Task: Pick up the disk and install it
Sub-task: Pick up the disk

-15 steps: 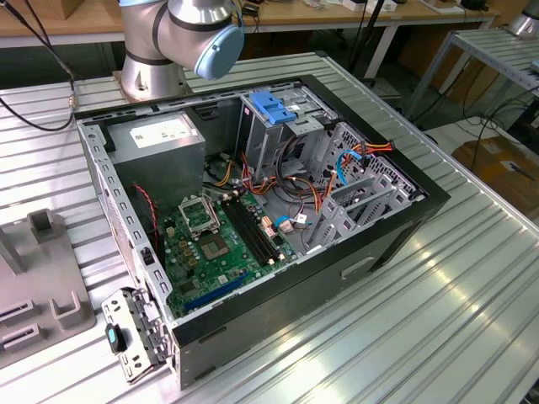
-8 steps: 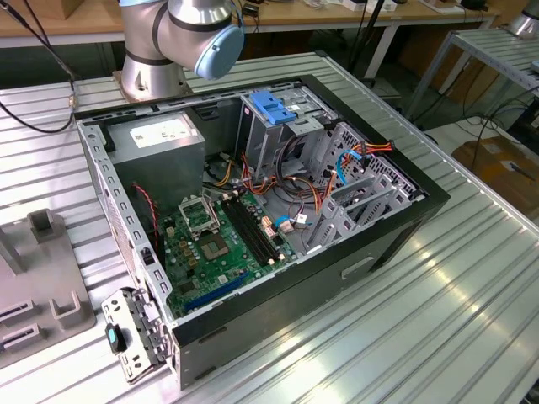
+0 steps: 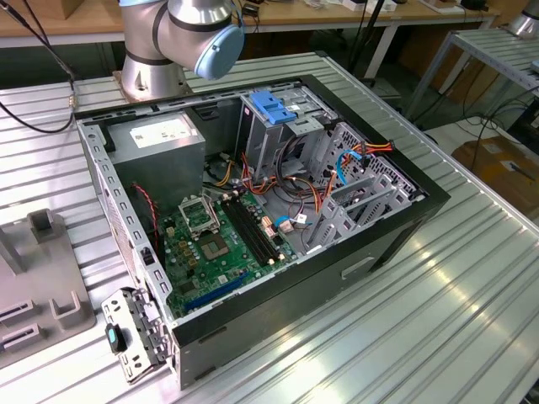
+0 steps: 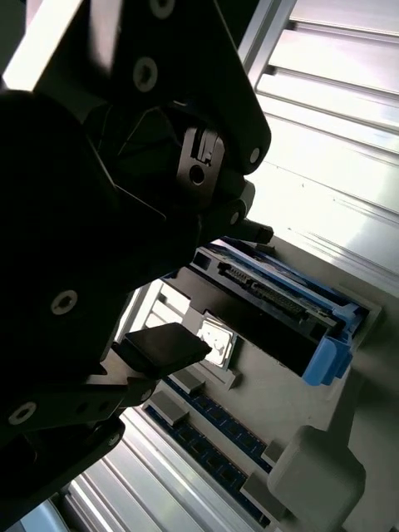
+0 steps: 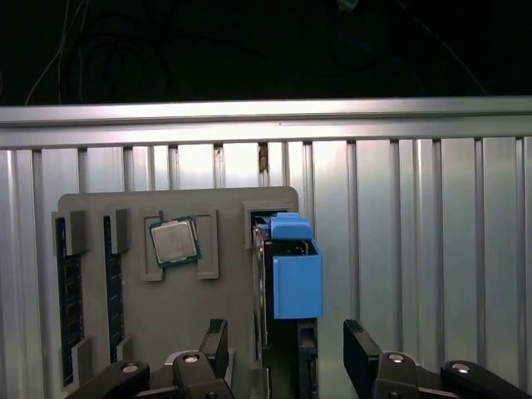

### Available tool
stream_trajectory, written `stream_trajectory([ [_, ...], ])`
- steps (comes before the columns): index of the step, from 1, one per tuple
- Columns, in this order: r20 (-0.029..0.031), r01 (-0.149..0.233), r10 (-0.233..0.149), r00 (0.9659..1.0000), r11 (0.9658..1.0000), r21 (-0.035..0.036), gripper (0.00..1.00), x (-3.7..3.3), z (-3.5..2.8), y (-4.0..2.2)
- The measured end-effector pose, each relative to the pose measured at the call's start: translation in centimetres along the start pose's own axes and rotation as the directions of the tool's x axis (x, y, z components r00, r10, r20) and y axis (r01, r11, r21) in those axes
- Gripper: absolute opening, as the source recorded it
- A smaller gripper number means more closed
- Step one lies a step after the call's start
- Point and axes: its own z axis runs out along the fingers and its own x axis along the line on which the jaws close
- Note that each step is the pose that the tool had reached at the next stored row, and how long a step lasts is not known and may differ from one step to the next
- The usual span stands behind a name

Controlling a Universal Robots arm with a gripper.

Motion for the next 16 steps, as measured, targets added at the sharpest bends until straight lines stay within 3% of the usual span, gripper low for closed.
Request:
stream_trajectory([
  [10, 0.0001, 0.0, 0.0, 1.0, 1.0, 0.0001, 0.66, 0.0, 0.05, 0.0],
  [16, 0.0001, 0.0, 0.0, 1.0, 1.0, 0.0001, 0.66, -0.09, 0.59, -0.11],
])
